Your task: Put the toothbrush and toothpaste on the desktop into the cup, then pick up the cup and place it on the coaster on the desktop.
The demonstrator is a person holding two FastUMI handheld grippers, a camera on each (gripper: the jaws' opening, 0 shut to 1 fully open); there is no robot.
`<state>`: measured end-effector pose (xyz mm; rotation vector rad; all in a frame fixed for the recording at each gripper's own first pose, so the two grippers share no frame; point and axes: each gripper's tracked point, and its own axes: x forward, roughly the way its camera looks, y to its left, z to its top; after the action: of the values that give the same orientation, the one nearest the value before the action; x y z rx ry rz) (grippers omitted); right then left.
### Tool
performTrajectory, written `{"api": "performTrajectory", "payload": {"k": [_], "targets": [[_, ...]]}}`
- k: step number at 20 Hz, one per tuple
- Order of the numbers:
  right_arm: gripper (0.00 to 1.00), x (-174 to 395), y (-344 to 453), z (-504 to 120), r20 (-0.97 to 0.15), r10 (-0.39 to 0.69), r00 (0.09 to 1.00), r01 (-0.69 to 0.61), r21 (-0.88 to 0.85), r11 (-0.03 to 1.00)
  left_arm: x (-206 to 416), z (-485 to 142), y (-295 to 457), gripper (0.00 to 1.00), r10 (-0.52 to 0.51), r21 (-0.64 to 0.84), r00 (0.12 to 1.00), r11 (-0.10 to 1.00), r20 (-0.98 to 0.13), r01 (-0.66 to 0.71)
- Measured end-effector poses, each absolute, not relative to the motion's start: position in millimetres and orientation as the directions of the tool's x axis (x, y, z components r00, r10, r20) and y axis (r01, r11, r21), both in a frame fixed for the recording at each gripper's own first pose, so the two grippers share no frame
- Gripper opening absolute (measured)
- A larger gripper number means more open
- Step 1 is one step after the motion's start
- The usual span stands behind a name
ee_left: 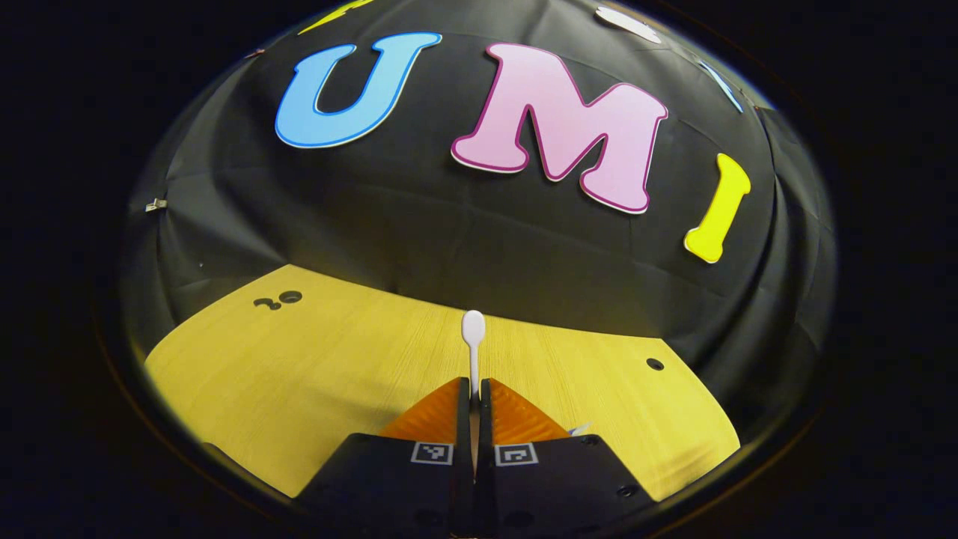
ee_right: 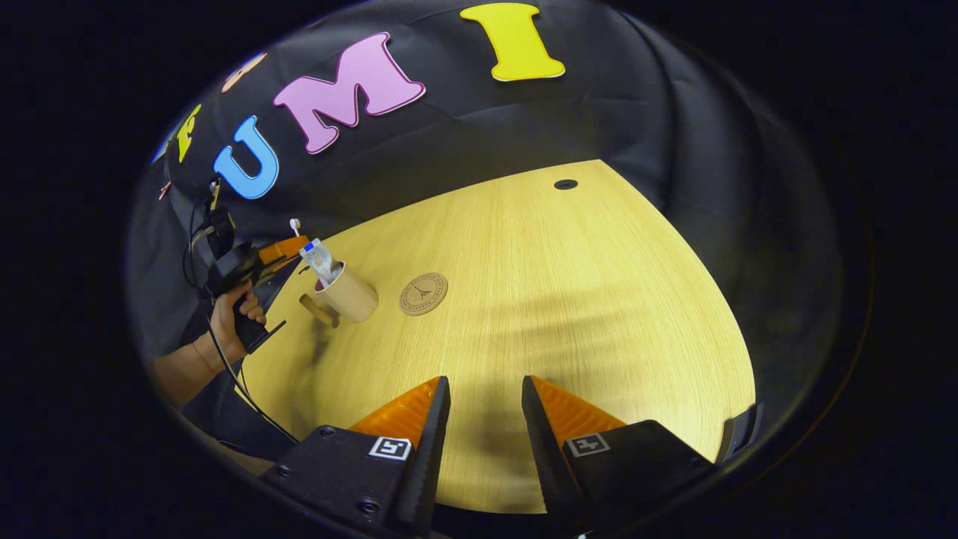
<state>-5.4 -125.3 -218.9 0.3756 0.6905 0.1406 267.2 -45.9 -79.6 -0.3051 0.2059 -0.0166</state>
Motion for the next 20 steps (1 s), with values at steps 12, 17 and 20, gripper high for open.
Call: {"api": "performTrajectory", "payload": {"k": [12, 17, 20], "targets": [[0.6, -24.8, -104.3, -209.2, -0.578, 0.168, 0.799, 0.078, 0.376, 0.923, 224.6, -91.7, -57.9, 0.29, -0.246, -0.311, 0.936, 0.937, -0.252, 0.163], [0.6, -36.9, -88.0, -206.3, -0.565, 0.136, 0.814, 0.121, 0.394, 0.911, 188.4, -90.6, -60.2, 0.5, -0.366, -0.291, 0.885, 0.914, -0.289, 0.283], [0.59, -40.0, -77.8, -205.1, -0.556, 0.123, 0.822, 0.14, 0.406, 0.903, 172.7, -106.5, -48.9, 0.69, -0.383, -0.2, 0.838, 0.923, -0.389, 0.329]]}}
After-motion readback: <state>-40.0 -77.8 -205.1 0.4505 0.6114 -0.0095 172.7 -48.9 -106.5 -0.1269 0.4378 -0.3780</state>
